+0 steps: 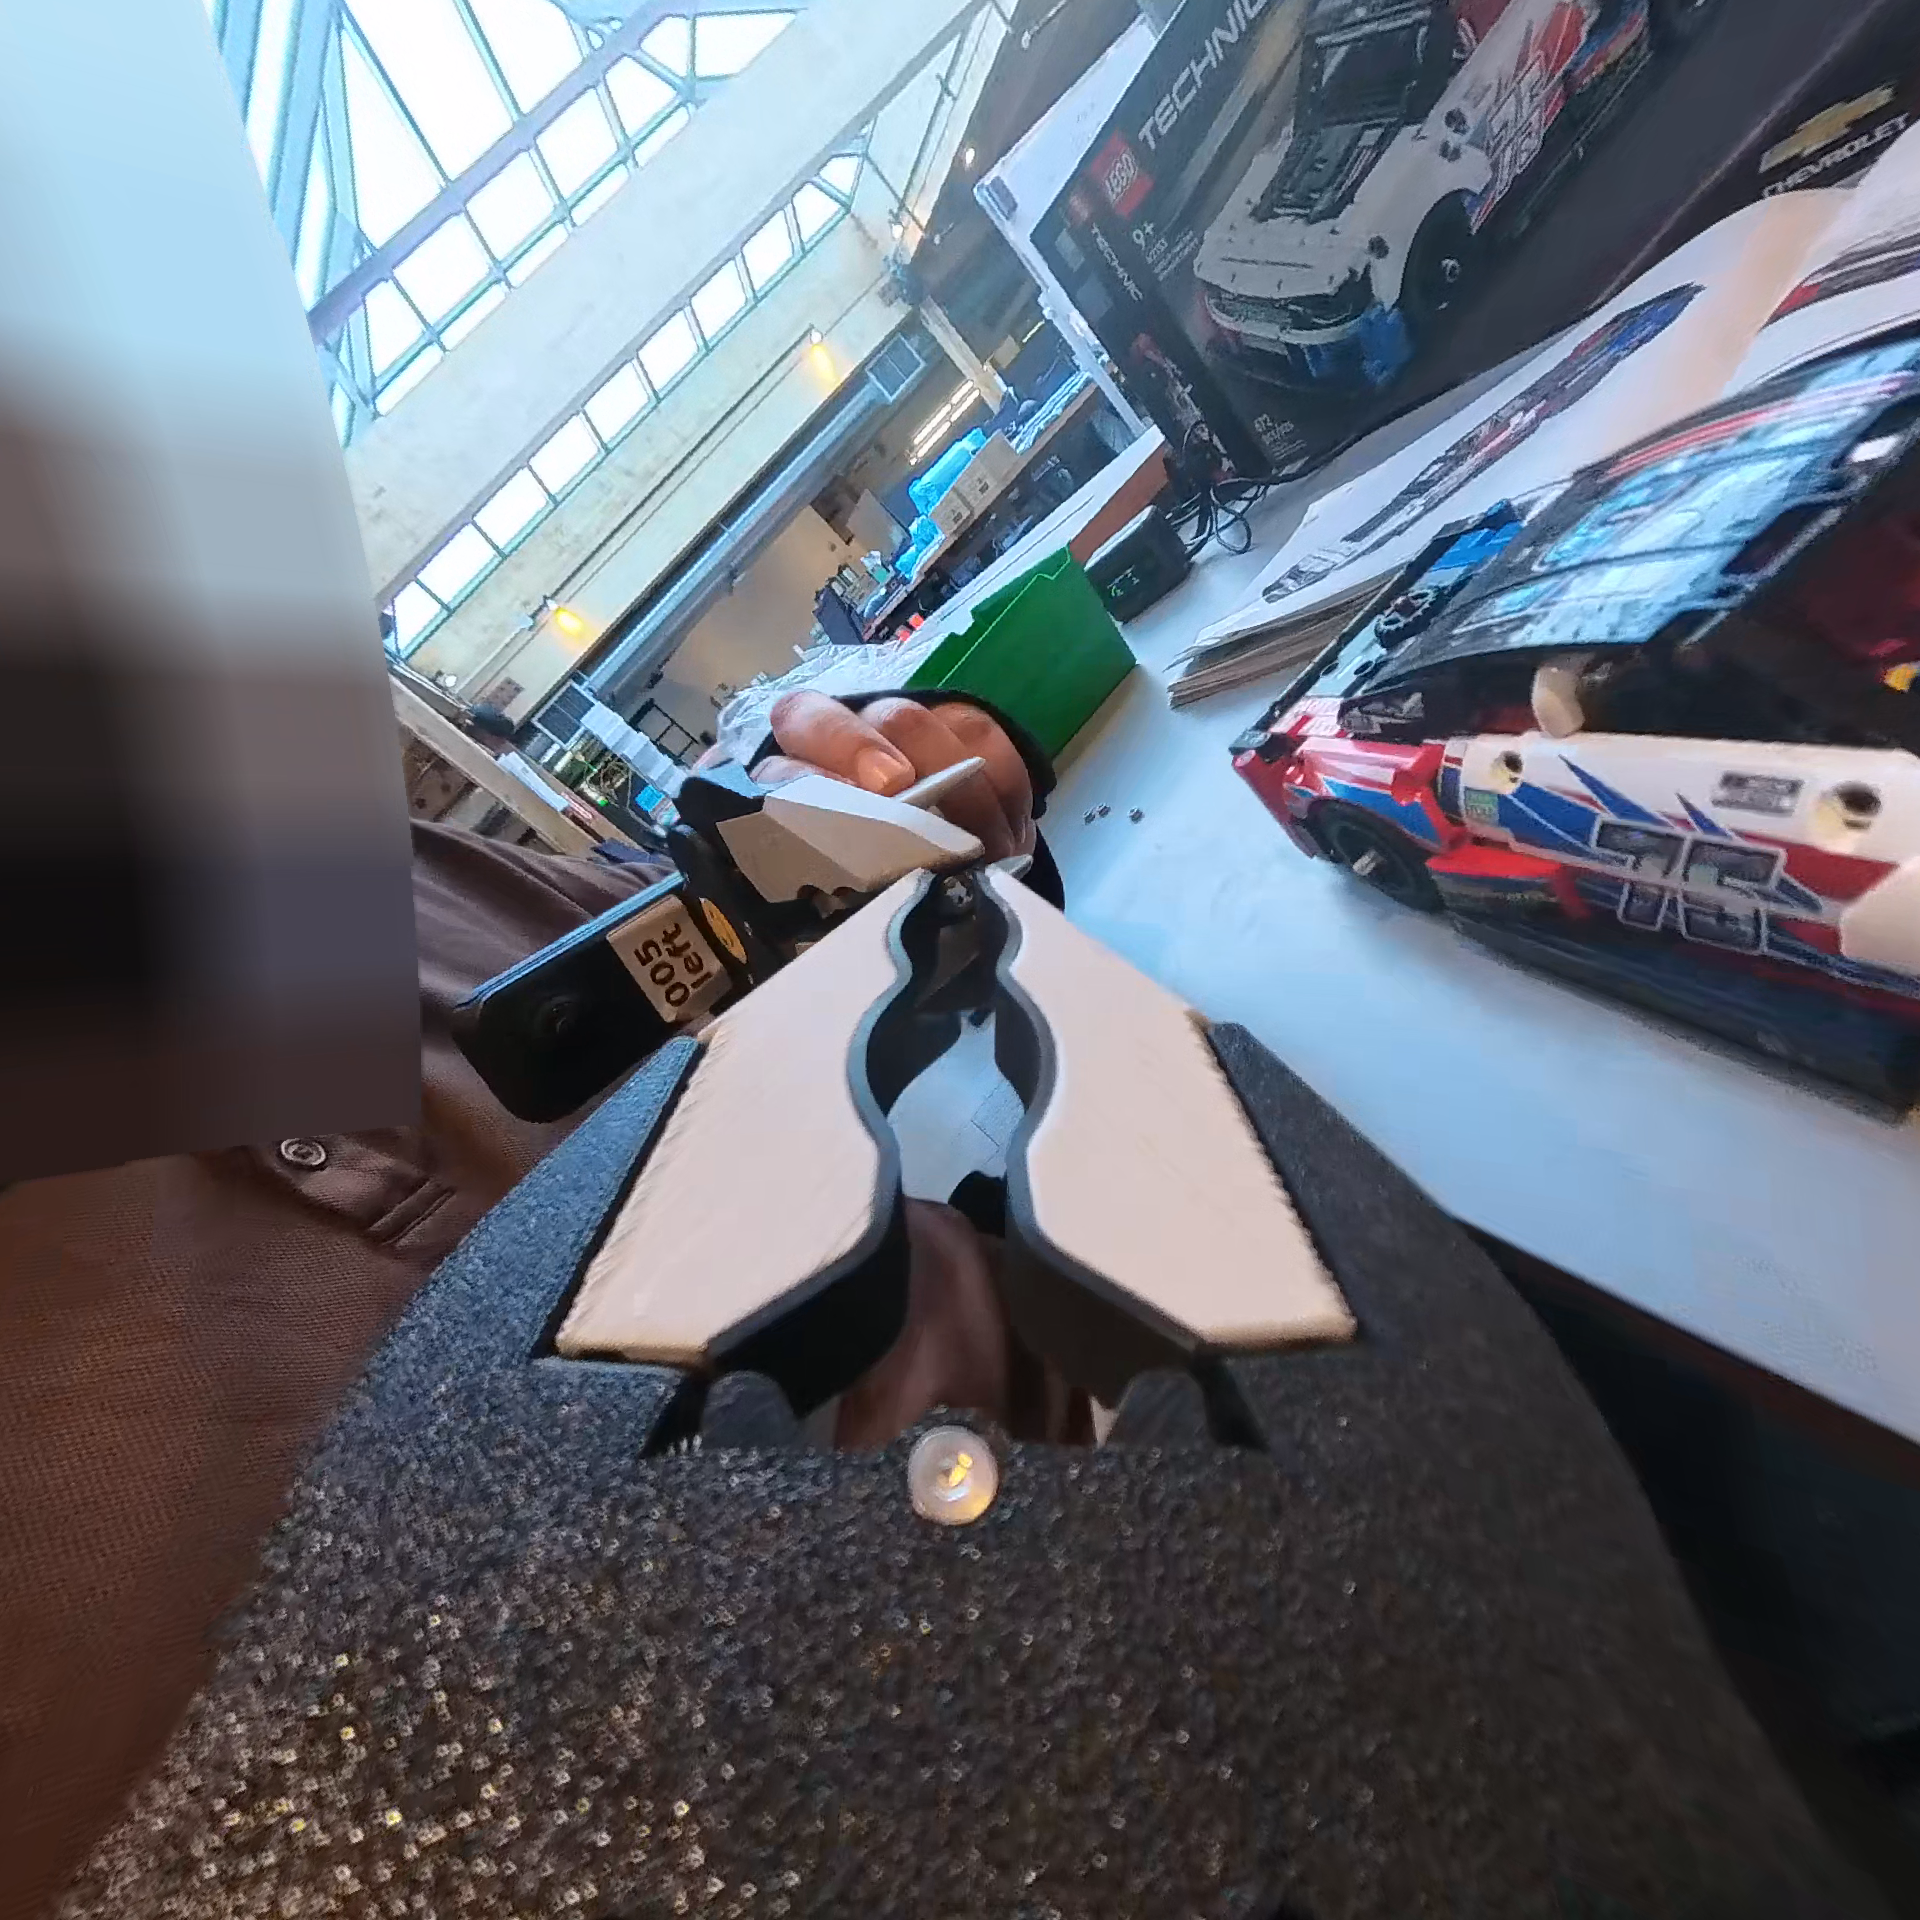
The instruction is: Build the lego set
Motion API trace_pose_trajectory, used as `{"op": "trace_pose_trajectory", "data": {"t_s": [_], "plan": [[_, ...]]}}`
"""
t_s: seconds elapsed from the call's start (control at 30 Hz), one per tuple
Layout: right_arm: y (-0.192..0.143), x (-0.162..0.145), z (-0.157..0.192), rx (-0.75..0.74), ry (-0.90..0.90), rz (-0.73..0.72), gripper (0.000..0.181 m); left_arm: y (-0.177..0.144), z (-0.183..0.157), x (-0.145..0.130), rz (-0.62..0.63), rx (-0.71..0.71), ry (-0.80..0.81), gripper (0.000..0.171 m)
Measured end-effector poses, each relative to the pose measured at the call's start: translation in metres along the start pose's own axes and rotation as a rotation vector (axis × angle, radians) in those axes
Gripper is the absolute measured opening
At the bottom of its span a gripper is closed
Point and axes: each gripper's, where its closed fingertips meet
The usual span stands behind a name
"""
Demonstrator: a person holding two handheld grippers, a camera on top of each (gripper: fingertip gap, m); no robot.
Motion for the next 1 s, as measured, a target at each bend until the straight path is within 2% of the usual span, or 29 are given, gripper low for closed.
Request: {"op": "trace_pose_trajectory", "data": {"t_s": [0.37, 0.63, 0.83, 1.0], "plan": [[0.03, -0.001, -0.025, -0.032, 0.022, -0.025, 0.001, -0.012, -0.003, -0.036, 0.045, 0.024, 0.015, 0.005], [0.025, 0.0, -0.025, -0.048, 0.058, 0.028, 0.002, -0.008, -0.003, -0.033, 0.025, 0.038, -0.039, 0.004], [0.028, 0.002, -0.028, -0.072, -0.02, 0.138, 0.002, -0.007, -0.001, -0.037, 0.022, 0.05, -0.06, 0.004], [0.03, 0.003, -0.03, -0.079, -0.05, 0.173, 0.002, -0.008, 0.0, -0.04, 0.015, 0.051, -0.086, 0.004]]}}
Point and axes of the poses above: each gripper's, where its closed fingertips meet, y out along the fingers, x out of its top, z = x × y across the jaws, and after that the axes turned 6 degrees about -z, right-handed
